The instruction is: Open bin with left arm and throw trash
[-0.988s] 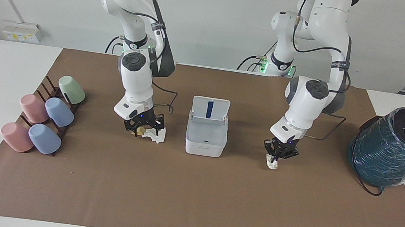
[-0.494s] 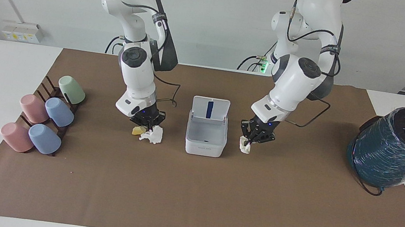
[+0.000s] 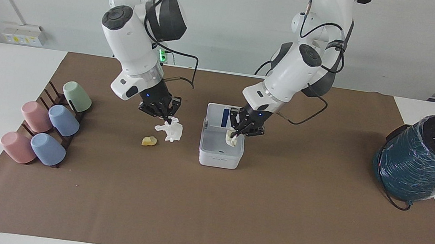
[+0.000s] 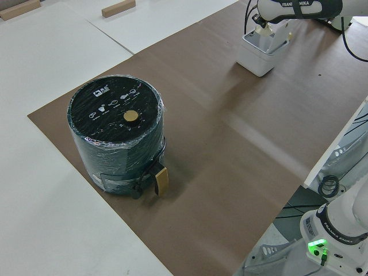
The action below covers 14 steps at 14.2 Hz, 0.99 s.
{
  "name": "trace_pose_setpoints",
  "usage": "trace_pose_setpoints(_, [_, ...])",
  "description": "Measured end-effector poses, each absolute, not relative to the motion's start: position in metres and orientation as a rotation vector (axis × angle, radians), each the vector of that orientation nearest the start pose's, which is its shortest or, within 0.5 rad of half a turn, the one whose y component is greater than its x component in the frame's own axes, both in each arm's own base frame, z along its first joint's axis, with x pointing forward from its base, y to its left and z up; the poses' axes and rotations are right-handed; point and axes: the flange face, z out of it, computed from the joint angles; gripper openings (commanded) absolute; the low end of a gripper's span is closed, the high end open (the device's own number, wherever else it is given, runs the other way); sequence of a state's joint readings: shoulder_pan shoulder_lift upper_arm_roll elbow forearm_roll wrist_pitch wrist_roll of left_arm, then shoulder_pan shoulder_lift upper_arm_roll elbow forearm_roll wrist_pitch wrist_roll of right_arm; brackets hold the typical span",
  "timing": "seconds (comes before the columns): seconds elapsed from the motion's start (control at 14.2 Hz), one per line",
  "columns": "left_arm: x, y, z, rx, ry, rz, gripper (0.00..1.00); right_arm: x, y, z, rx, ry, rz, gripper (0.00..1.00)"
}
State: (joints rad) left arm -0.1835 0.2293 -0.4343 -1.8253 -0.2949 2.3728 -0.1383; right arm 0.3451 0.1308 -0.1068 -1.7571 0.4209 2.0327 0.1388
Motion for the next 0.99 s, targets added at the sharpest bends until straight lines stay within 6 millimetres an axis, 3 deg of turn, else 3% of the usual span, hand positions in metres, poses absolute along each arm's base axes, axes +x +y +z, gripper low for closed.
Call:
trace_pose_setpoints(0.14, [0.522, -0.379, 0.456, -3.54, 0.445, -0.289, 1.0, 0.596, 0.163, 0.512, -2.653, 0.207, -0.073, 0.0])
trace_pose_setpoints(0.28, [0.514, -0.389, 0.456, -3.547, 0.43, -0.266, 1.0, 0.595, 0.168, 0.513, -2.604, 0.318, -0.039, 0.0])
trace_pose_setpoints(0.49, [0.519, -0.381, 0.46, -3.543, 0.408, -0.233, 1.0, 0.596, 0.177, 0.51, -2.534, 0.389, -0.017, 0.0])
trace_pose_setpoints(0.71, [0.532, -0.35, 0.478, -3.486, 0.385, -0.217, 1.0, 0.598, 0.184, 0.502, -2.508, 0.425, -0.016, 0.0])
trace_pose_setpoints(0.85, [0.538, -0.32, 0.491, -3.423, 0.366, -0.193, 1.0, 0.597, 0.208, 0.494, -2.488, 0.469, -0.036, 0.0])
trace_pose_setpoints(0.99, [0.539, -0.294, 0.504, -3.37, 0.338, -0.164, 1.0, 0.594, 0.246, 0.483, -2.469, 0.511, -0.075, 0.0])
